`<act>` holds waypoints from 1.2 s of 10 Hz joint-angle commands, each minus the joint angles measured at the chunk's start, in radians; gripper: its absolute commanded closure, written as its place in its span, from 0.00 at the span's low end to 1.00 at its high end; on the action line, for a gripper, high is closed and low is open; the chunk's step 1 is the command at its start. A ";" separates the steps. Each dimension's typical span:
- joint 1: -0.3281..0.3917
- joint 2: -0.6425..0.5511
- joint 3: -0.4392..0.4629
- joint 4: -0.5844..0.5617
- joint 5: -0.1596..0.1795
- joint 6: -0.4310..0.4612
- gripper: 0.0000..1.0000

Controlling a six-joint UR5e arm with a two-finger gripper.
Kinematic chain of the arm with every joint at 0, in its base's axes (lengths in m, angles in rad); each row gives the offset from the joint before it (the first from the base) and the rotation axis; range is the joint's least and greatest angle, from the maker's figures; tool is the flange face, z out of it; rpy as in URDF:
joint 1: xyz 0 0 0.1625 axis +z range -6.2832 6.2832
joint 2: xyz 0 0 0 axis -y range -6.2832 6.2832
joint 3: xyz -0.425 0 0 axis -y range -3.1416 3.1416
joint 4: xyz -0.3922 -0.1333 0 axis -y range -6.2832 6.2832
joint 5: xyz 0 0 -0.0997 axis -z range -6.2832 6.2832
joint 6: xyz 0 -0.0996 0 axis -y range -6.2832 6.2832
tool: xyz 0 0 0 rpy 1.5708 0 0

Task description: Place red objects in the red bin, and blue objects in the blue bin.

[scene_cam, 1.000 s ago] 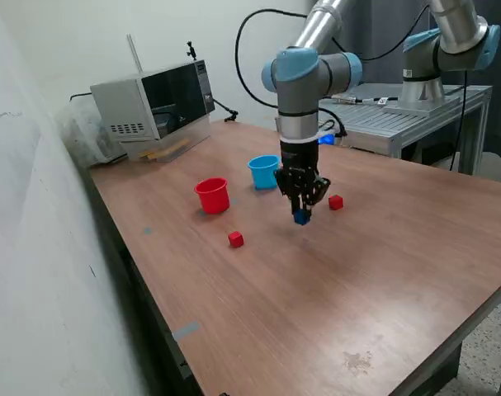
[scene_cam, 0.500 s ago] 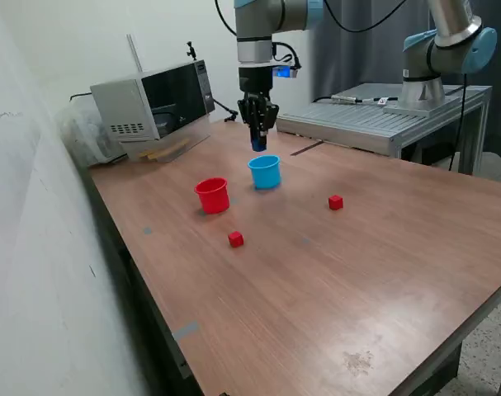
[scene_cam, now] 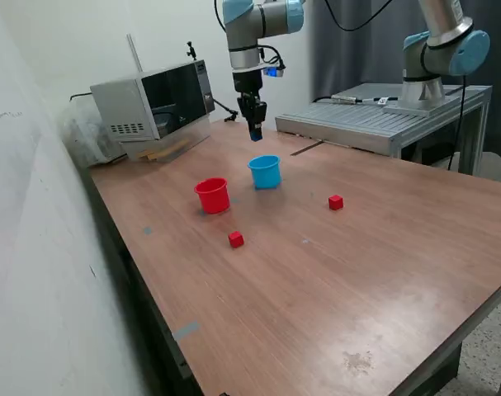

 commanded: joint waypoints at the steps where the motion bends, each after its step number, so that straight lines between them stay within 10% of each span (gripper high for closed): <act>1: 0.003 -0.020 0.042 0.003 0.000 -0.007 1.00; 12: 0.025 -0.025 0.072 -0.043 0.004 -0.010 1.00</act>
